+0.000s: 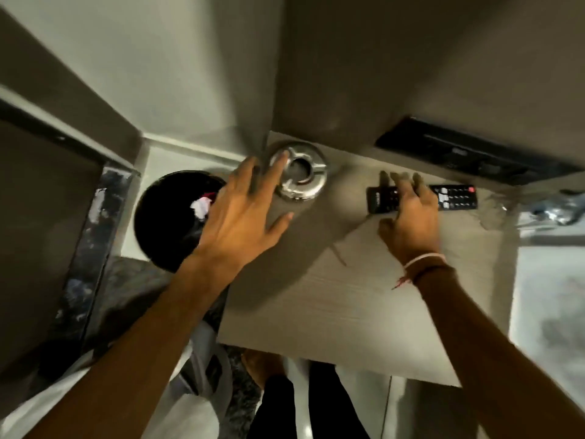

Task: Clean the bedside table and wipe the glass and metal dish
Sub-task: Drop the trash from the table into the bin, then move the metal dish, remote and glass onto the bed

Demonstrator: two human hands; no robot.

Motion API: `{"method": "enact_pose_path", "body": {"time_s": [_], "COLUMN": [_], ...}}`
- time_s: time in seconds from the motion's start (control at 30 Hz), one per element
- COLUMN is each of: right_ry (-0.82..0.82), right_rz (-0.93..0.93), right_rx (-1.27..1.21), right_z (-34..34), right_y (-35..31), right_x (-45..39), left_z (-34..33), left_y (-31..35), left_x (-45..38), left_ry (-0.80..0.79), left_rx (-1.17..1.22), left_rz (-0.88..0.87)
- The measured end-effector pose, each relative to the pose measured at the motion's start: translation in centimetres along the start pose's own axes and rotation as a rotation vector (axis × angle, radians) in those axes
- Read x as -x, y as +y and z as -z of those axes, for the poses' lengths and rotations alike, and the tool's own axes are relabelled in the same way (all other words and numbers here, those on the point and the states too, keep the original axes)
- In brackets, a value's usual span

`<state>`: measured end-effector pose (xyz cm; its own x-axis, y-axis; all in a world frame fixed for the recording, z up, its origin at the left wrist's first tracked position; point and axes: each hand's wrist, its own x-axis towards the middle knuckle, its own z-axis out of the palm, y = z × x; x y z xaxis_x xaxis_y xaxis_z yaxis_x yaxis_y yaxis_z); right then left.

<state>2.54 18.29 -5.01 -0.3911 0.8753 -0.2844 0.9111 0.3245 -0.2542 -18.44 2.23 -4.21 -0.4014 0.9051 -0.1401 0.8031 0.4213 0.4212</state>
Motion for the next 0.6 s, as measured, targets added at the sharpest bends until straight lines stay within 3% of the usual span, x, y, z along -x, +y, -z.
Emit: {"method": "enact_pose_path", "body": {"time_s": [0.1, 0.2, 0.4, 0.5, 0.6], "right_ry": [-0.166, -0.168, -0.104, -0.191, -0.324], "right_rz": [-0.068, 0.002, 0.042, -0.067, -0.275], "right_rx": [0.180, 0.305, 0.458, 0.290, -0.136], "right_z": [2.7, 3.0, 2.2, 2.3, 4.1], "right_y": [5.2, 7.4, 8.8, 8.8, 10.1], "right_x": [-2.5, -3.5, -2.3, 0.5, 6.2], "left_z": [-1.6, -2.8, -2.4, -1.7, -0.6], "left_y": [4.4, 6.0, 7.7, 9.9, 14.2], "left_x": [-5.9, -9.1, -7.5, -4.4, -1.7], "left_ry": [-0.223, -0.405, -0.424, -0.436, -0.448], "left_rx": [-0.107, -0.198, -0.251, -0.260, -0.173], "left_rz": [0.019, 0.102, 0.107, 0.088, 0.052]}}
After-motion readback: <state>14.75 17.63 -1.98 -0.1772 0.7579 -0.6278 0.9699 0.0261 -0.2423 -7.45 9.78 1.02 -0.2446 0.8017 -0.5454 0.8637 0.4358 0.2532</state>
